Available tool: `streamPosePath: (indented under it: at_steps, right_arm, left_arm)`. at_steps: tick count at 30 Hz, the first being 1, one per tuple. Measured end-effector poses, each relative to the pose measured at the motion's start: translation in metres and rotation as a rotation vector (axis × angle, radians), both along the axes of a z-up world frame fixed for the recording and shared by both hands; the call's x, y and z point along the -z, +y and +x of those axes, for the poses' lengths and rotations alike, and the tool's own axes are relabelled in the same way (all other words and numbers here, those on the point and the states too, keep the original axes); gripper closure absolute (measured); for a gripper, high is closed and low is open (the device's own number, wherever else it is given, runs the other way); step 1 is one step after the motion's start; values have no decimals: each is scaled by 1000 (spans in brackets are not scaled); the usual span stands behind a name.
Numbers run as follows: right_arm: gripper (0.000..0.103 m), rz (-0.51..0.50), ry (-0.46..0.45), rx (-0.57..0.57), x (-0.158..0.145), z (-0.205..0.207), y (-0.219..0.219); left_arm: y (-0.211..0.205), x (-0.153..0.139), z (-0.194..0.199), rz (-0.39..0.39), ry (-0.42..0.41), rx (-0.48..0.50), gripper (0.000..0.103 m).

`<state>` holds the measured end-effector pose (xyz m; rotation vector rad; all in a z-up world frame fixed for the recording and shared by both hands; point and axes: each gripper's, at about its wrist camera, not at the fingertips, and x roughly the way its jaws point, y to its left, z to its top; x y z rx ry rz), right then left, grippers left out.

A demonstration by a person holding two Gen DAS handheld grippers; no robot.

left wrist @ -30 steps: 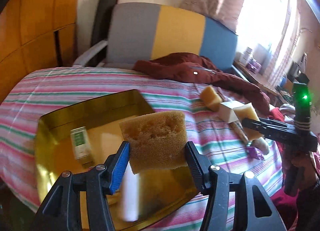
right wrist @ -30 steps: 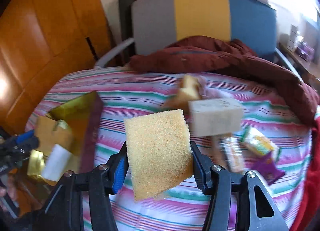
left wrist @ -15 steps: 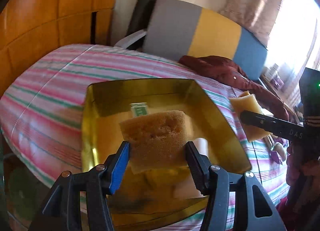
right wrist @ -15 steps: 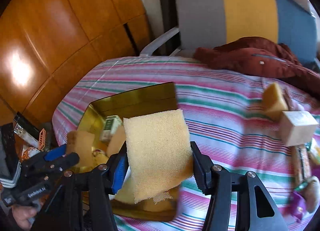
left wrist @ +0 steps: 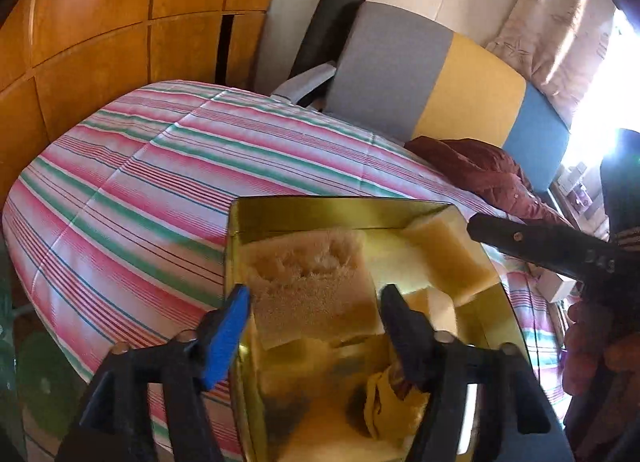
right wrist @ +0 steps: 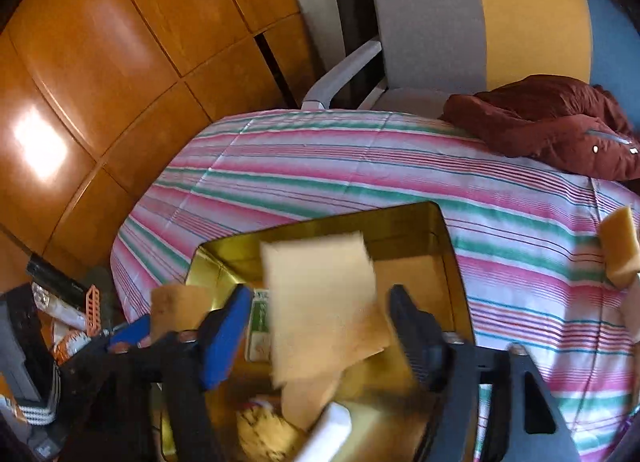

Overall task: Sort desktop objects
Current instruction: 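Carry both sponges to the gold tray and open both tools, then move both open tools back toward the remaining items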

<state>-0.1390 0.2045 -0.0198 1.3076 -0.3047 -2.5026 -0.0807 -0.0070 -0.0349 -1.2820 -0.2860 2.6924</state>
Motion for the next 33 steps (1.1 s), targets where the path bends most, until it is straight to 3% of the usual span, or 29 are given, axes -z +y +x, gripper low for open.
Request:
streamPosePath:
  at_steps: [1,7,13,33]
  right_arm:
    - [9,-14,0,5,0,-1,-1]
    - [8,-25,-8,19,4,5,0]
    - [6,54,12,43,7,33,10]
    - [3,188,62,241,0,131,107]
  left_arm:
    - [0,0,2,-8,4,-2,22]
    - [-3,2,8,-32,16,-3,21]
    - [7,-4,25,-62,51,18,21]
    - [38,-19,61,-52,84,96,23]
